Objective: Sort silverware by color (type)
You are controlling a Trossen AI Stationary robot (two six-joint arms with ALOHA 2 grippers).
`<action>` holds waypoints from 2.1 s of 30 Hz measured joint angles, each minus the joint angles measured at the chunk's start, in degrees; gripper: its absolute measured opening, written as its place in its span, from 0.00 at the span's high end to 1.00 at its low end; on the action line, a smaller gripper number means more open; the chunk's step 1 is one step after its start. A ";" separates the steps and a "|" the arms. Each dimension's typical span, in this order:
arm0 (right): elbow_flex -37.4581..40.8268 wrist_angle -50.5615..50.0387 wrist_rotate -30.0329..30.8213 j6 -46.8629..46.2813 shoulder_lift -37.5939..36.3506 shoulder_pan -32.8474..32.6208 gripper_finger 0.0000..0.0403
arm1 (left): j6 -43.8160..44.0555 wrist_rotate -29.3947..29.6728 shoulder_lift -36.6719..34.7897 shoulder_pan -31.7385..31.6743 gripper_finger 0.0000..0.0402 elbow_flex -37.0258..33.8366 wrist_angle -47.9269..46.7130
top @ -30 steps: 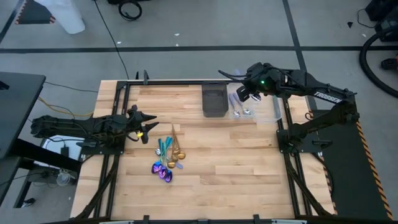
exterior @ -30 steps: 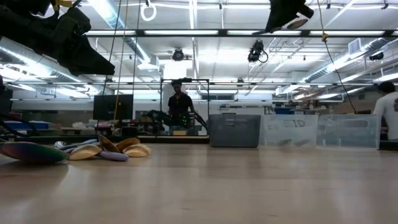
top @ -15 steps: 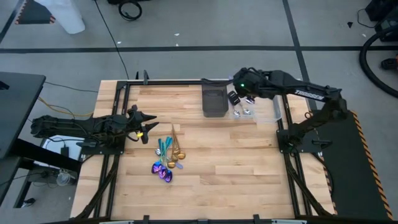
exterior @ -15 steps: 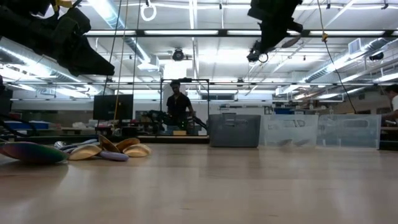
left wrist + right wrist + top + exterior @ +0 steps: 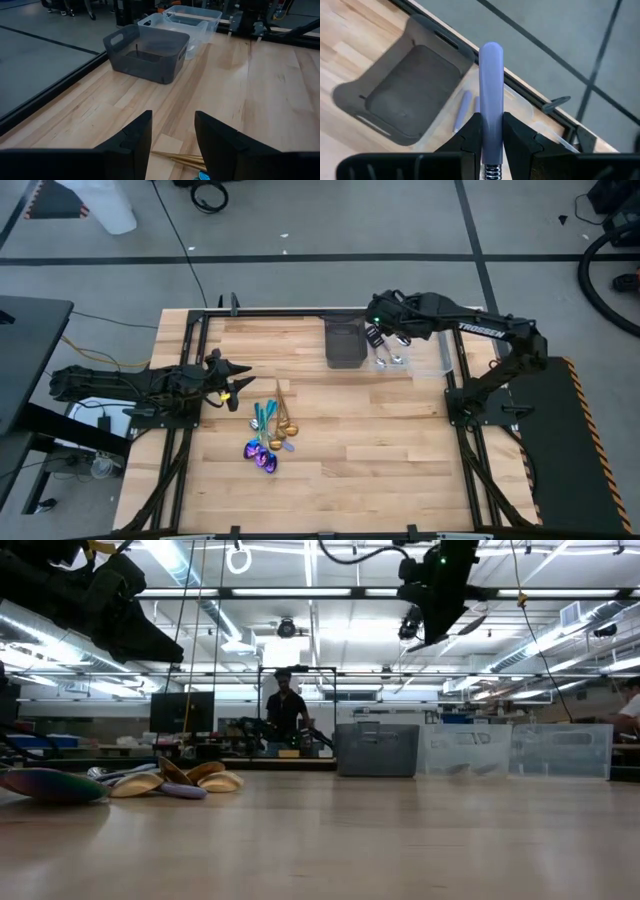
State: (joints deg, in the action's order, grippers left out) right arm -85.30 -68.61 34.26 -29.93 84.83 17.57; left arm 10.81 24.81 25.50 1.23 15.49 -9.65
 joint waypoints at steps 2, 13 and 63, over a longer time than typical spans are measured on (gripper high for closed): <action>0.00 -1.16 1.14 0.06 1.14 0.08 0.82 | 0.00 0.01 0.00 0.01 0.61 0.00 -0.02; 0.02 -3.89 5.37 3.02 7.06 0.08 0.82 | 0.13 0.01 0.00 0.00 0.61 0.00 -0.07; 25.53 25.18 2.57 23.07 10.98 6.87 0.82 | 0.48 -0.01 0.00 0.01 0.61 -0.01 -0.50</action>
State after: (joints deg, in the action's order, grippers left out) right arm -59.76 -43.43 36.83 -6.85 95.81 24.44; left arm 11.29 24.80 25.50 1.25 15.48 -10.15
